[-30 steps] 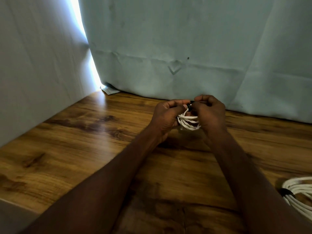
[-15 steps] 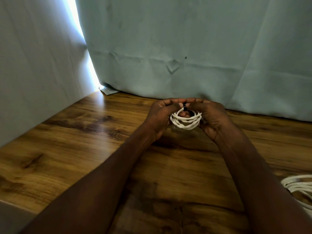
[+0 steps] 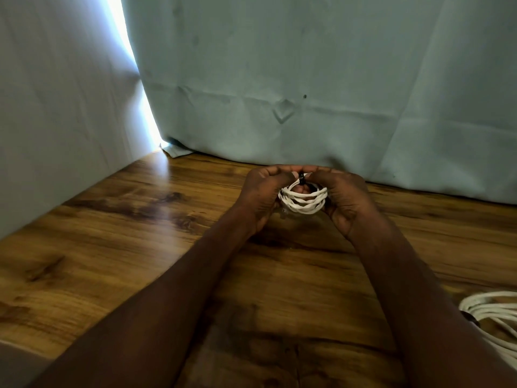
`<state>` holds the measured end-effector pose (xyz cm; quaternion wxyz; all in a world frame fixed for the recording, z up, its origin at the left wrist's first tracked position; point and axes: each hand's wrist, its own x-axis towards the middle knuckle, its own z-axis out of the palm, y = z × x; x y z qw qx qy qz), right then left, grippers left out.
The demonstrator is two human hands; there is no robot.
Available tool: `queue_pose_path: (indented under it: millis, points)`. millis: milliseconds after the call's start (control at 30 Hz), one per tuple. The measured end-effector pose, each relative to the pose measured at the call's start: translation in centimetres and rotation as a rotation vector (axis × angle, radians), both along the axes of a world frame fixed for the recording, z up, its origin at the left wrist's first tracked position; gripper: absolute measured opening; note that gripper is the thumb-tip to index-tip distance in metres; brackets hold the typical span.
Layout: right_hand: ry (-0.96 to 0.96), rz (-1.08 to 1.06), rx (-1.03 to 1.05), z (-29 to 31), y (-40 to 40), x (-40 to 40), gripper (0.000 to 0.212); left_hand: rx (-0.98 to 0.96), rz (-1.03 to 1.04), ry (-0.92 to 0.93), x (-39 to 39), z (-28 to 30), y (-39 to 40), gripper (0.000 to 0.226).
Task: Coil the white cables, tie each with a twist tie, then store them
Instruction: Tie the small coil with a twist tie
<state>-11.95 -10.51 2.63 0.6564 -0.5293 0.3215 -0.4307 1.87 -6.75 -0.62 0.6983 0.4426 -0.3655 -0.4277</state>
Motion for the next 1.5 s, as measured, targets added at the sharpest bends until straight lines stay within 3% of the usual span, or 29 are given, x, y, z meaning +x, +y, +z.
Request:
queue_pose_path:
  millis: [267,400,633,1067,1500]
  points:
    - [0.172,-0.187,-0.289,-0.17,-0.10,0.44,0.008,-0.018,-0.064,0.066,0.10,0.19,0.61,0.016]
    - [0.173,-0.176,-0.251,-0.17,0.10,0.30,0.010,-0.012,-0.088,0.059,-0.04,0.27,0.77,0.017]
    - [0.002,-0.085,-0.069,-0.13,0.35,0.29,0.027,0.002,-0.042,-0.002,-0.14,0.38,0.58,0.020]
    - [-0.010,-0.098,-0.005,-0.32,-0.05,0.33,0.007,0.003,-0.039,0.010,0.00,0.19,0.64,0.022]
    - [-0.054,-0.051,-0.008,-0.17,0.23,0.27,0.016,-0.028,-0.096,0.076,0.15,0.45,0.54,0.022]
